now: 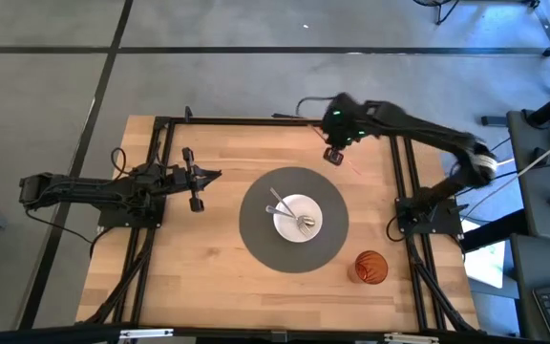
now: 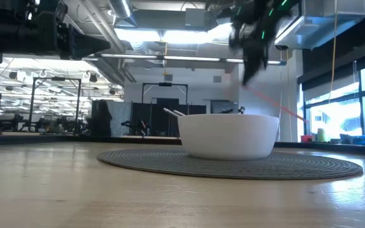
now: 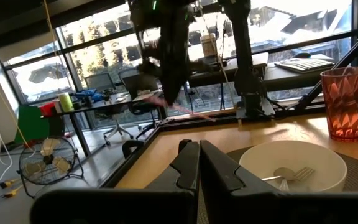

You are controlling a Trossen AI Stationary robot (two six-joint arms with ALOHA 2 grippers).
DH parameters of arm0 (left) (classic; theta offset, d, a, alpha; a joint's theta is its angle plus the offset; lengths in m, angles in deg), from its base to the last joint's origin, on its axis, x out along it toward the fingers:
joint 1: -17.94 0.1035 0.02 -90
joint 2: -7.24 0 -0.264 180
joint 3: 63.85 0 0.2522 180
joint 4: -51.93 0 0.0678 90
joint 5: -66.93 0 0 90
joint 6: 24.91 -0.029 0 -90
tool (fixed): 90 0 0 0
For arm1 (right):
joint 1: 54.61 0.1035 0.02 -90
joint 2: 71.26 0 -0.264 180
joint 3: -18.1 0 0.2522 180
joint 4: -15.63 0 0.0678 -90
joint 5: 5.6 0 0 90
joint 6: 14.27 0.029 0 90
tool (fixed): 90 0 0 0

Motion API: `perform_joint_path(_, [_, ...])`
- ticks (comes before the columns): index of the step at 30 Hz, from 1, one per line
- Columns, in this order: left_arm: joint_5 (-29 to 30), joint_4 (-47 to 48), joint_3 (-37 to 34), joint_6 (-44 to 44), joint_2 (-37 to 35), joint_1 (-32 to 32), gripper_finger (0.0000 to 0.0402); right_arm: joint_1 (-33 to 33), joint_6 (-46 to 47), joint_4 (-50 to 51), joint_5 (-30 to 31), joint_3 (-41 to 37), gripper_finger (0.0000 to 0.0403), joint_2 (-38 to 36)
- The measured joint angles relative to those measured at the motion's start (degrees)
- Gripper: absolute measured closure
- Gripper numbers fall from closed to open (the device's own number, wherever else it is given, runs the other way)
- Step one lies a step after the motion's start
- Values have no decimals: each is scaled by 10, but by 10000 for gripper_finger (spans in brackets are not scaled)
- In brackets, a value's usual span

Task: Pick & Place Utensil
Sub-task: Put the orange straw into the orange cup

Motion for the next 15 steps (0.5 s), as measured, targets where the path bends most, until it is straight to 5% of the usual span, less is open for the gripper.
perform_joint_path(6, [0, 1, 0, 0, 0, 0, 396, 79, 69, -78, -71, 2, 401, -180])
perform_joint_path(15, [0, 1, 0, 1, 0, 0, 396, 312, 182, -38, 2, -30, 402, -357])
